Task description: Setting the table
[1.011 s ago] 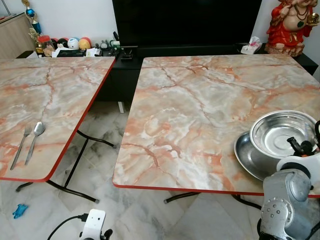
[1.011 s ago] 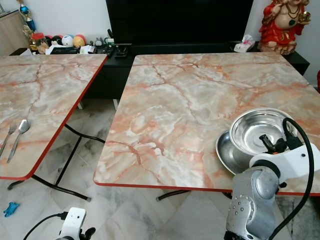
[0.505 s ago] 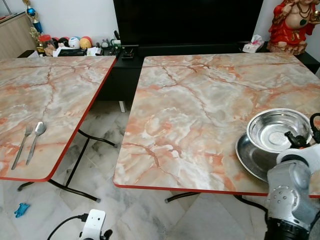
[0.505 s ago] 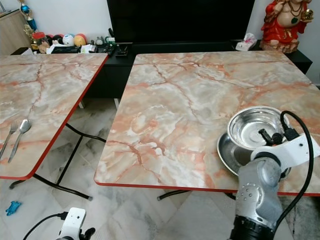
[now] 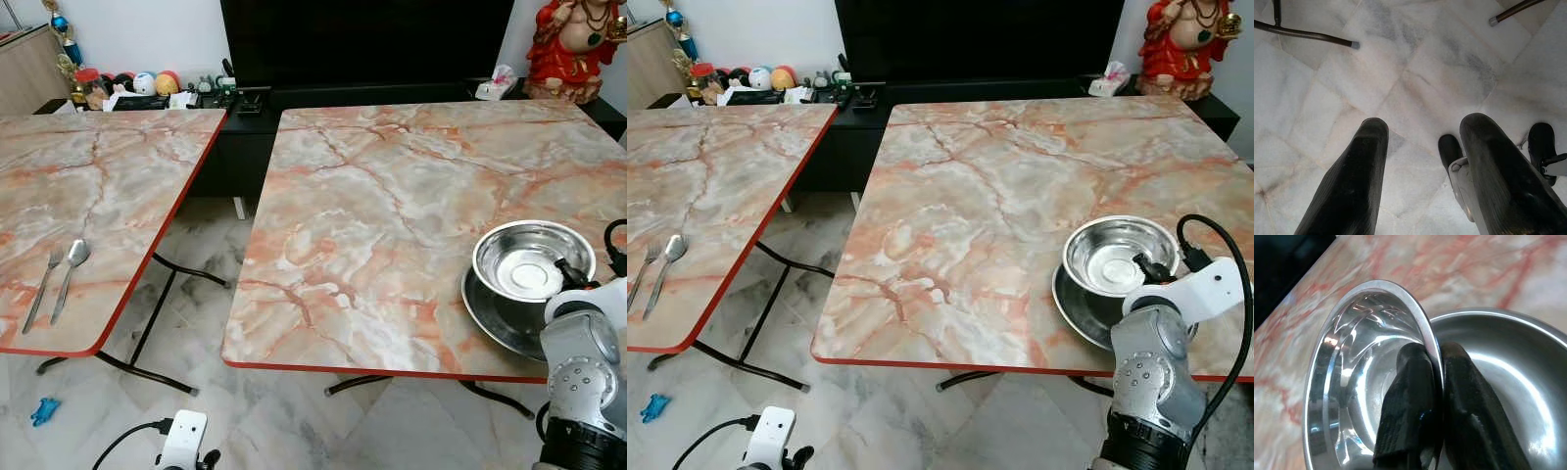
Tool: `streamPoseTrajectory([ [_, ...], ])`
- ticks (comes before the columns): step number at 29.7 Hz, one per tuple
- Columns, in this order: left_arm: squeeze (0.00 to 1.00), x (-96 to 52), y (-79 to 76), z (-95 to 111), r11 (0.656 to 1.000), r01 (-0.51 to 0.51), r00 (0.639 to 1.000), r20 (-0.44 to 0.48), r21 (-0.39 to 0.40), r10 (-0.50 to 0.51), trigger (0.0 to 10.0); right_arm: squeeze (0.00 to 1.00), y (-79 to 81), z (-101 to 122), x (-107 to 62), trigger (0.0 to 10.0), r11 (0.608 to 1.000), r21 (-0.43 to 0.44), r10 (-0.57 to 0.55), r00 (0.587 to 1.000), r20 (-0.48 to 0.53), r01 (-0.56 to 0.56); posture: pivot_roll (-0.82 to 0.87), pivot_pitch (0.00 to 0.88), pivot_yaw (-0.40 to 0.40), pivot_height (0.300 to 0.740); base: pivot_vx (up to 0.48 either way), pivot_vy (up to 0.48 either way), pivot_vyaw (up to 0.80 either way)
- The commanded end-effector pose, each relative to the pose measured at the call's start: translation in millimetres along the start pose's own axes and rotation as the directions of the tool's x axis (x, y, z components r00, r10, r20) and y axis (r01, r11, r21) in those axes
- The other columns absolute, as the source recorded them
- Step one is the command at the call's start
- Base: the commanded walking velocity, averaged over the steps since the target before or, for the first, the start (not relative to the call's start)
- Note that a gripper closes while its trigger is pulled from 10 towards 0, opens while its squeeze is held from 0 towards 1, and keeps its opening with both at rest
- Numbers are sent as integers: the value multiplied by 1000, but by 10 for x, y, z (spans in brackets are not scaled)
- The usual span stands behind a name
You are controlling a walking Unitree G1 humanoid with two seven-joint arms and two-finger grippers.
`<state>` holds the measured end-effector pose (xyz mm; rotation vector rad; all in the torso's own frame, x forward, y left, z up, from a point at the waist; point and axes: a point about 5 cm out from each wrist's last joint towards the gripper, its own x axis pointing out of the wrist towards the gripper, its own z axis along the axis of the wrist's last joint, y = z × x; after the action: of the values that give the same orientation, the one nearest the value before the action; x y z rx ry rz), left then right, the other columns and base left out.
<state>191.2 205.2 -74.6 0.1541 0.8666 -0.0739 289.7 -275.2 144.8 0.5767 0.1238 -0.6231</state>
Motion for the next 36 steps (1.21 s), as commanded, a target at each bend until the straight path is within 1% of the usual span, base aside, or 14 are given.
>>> streamPoseTrajectory([
  [1,0,-11,26,-43,1000,4,1000,-23,9,-4,10000,0,130,160,-54,10000,996,-40,89,993,77,-86,-50,19,52,740,0,0,0],
  [3,0,-10,22,-42,1000,5,1000,-22,8,-5,10000,0,168,230,-77,10000,988,-61,149,980,130,-142,-50,16,48,740,0,0,0],
  [5,0,-11,16,-45,1000,7,1000,-21,2,-7,10000,0,238,333,-163,10000,947,-193,294,932,213,-255,-46,15,45,740,0,0,0],
  [7,0,-15,16,-63,1000,6,1000,-26,-2,-6,10000,0,263,260,-237,10000,887,-282,416,898,144,-366,-44,15,45,740,0,0,0],
  [9,0,-19,18,-74,1000,6,1000,-29,-3,-6,10000,0,225,198,-249,10000,864,-317,436,896,81,-391,-51,17,46,740,0,0,0],
  [10,0,-25,24,-95,1000,6,999,-36,-3,-6,10000,0,137,128,-266,10000,820,-382,458,889,-11,-427,-56,13,46,740,0,0,0],
  [11,0,-29,29,-107,1000,6,999,-40,-1,-6,10000,0,70,115,-263,10000,801,-414,451,891,-56,-432,-59,14,47,740,0,0,0],
  [13,0,-33,39,-120,1000,5,999,-45,-1,-5,10000,0,-4,119,-252,10000,791,-413,452,886,-104,-452,-65,12,46,740,0,0,0],
  [15,0,-38,48,-133,1000,5,999,-50,0,-5,10000,0,-111,101,-236,10000,743,-440,467,861,-200,-505,-66,8,47,740,0,0,0],
  [19,0,-38,45,-134,1000,6,999,-49,-1,-7,10000,0,-230,109,-204,10000,708,-475,459,852,-253,-523,-65,3,47,740,0,0,0],
  [21,0,-33,35,-120,1000,9,999,-45,-3,-9,10000,0,-203,182,-227,10000,647,-497,519,812,-268,-578,-69,0,50,740,0,0,0],
  [23,0,-32,35,-118,1000,9,999,-44,-4,-9,10000,0,-185,198,-232,10000,644,-492,531,805,-264,-586,-69,0,50,740,0,0,0],
  [27,0,-29,26,-107,1000,10,999,-39,-6,-10,10000,0,-93,397,-141,10000,702,-466,545,828,-136,-538,-63,0,52,740,0,0,0],
  [36,0,-13,18,-52,1000,23,999,-25,-21,-23,10000,0,-43,499,-100,10000,740,-383,575,816,-68,-553,-54,0,51,740,0,0,0],
])
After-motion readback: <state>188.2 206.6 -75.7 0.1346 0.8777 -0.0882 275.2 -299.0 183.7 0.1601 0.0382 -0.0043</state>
